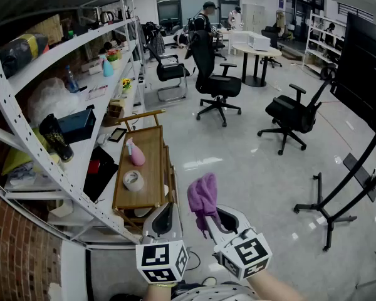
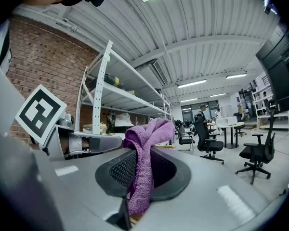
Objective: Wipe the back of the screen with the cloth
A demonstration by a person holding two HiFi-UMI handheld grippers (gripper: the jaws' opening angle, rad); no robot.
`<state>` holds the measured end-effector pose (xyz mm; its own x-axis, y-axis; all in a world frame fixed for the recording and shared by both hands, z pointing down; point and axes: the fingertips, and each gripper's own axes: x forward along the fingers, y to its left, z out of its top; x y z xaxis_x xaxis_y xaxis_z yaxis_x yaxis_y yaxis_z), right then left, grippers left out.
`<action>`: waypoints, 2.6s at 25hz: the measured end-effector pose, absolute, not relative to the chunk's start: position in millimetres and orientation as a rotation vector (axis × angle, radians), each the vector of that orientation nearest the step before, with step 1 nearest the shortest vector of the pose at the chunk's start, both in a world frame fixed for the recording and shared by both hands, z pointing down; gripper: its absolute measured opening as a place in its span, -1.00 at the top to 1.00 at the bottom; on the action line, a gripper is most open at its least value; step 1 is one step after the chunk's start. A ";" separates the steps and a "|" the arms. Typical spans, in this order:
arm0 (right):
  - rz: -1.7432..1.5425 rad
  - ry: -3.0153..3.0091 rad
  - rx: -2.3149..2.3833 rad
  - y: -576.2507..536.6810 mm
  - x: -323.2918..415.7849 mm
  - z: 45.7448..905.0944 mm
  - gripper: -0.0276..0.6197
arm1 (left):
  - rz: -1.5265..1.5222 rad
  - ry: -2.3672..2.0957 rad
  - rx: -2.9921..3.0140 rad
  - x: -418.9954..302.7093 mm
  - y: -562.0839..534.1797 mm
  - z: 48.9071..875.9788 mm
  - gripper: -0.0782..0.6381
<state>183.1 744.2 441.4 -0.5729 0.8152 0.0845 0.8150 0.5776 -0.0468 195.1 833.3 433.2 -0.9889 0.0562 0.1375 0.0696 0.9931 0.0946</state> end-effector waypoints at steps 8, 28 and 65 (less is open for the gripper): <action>-0.006 -2.725 -1.379 740.2 178.8 438.7 0.76 | -0.152 -3.005 -0.068 189.9 829.5 432.1 0.76; 0.061 -2.801 -1.160 684.3 150.9 447.2 0.75 | -0.114 -2.963 0.152 152.7 775.4 441.7 0.76; 0.019 -3.071 -0.161 102.8 -88.4 413.1 0.75 | 0.009 -2.703 1.190 -140.5 167.3 415.4 0.76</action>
